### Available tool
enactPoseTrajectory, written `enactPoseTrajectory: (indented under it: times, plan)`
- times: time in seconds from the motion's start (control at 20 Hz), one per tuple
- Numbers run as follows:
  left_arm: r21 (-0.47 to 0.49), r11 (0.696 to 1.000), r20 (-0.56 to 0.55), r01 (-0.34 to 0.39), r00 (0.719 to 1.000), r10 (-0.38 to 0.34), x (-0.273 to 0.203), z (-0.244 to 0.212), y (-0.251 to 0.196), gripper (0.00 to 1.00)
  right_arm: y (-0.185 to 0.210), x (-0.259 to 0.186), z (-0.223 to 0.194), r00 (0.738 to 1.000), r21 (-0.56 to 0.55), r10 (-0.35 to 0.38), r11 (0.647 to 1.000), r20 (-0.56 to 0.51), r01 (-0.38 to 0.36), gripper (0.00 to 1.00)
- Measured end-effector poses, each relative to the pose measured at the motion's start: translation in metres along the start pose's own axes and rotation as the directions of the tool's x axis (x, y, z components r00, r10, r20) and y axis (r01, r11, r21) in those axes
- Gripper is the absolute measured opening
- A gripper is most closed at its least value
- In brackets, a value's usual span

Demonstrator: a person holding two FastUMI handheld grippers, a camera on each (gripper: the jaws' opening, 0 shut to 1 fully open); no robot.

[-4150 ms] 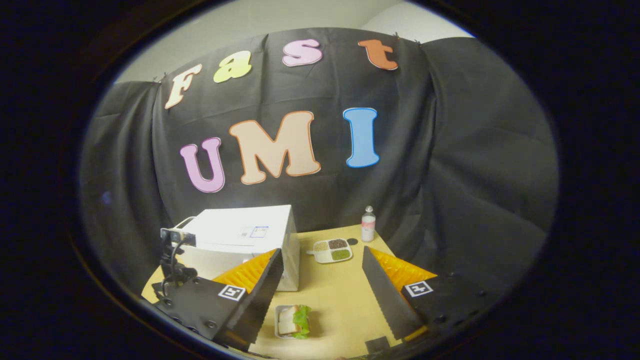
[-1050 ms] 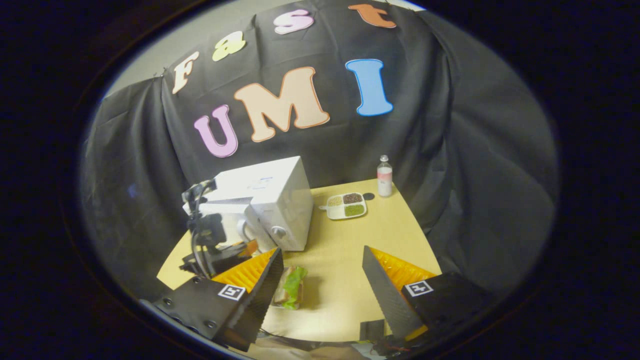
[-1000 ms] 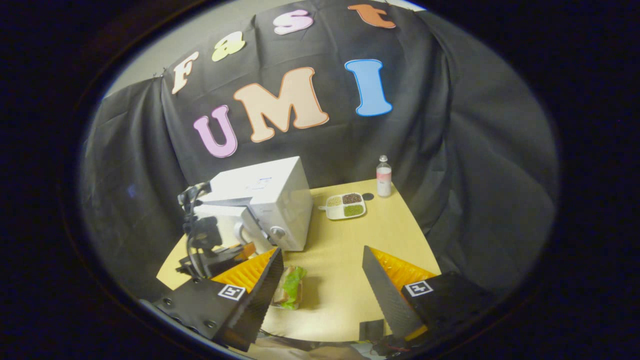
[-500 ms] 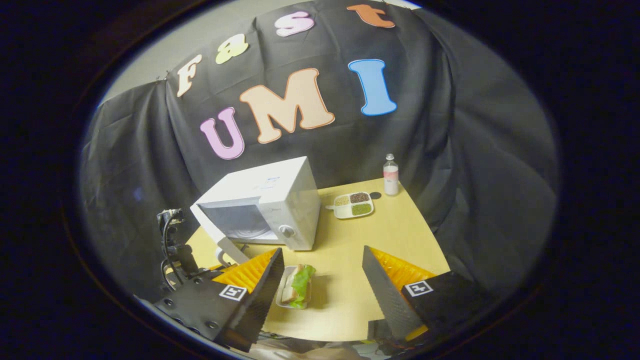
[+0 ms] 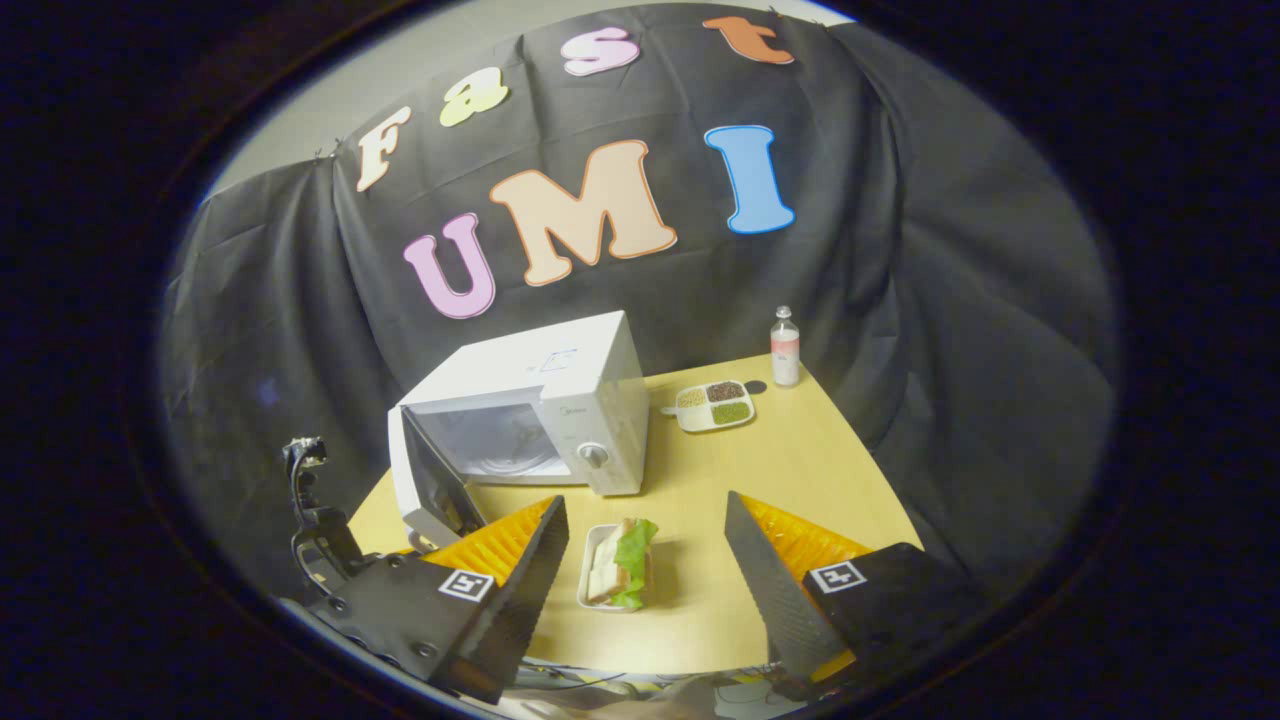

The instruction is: Open the microwave oven with the left hand, put the food in, and close the microwave oven.

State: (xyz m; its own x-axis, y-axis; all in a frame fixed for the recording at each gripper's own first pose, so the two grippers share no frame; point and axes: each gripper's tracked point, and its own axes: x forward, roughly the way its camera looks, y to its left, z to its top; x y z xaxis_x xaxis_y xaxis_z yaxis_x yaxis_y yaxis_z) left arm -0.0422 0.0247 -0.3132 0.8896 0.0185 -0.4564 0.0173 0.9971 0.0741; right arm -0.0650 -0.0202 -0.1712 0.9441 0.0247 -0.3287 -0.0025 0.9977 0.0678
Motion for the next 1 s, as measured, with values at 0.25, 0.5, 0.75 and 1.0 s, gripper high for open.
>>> enactPoseTrajectory:
  times: [0.25, 0.5, 0.75, 1.0]
  plan:
    - [-0.011, 0.999, 0.021, 0.044, 0.999, -0.044, -0.023, 0.009, 0.036, 0.9, 0.037, -0.03, -0.015, 1.0, 0.024, -0.024, 0.999, 0.01, 0.024, 0.98]
    - [0.038, 0.999, 0.029, 0.036, 0.999, -0.037, -0.042, 0.003, 0.075, 0.99, 0.061, -0.054, -0.033, 0.997, 0.041, -0.067, 0.997, 0.023, 0.066, 0.89]
    - [0.011, 1.0, 0.039, -0.001, 0.999, 0.0, -0.06, -0.002, 0.123, 0.99, 0.076, -0.067, -0.046, 0.994, 0.041, -0.102, 0.994, 0.036, 0.101, 0.89]
    - [-0.045, 0.998, 0.035, -0.049, 0.998, 0.051, -0.075, -0.005, 0.173, 0.99, 0.086, -0.071, -0.055, 0.993, 0.039, -0.117, 0.992, 0.033, 0.116, 0.89]
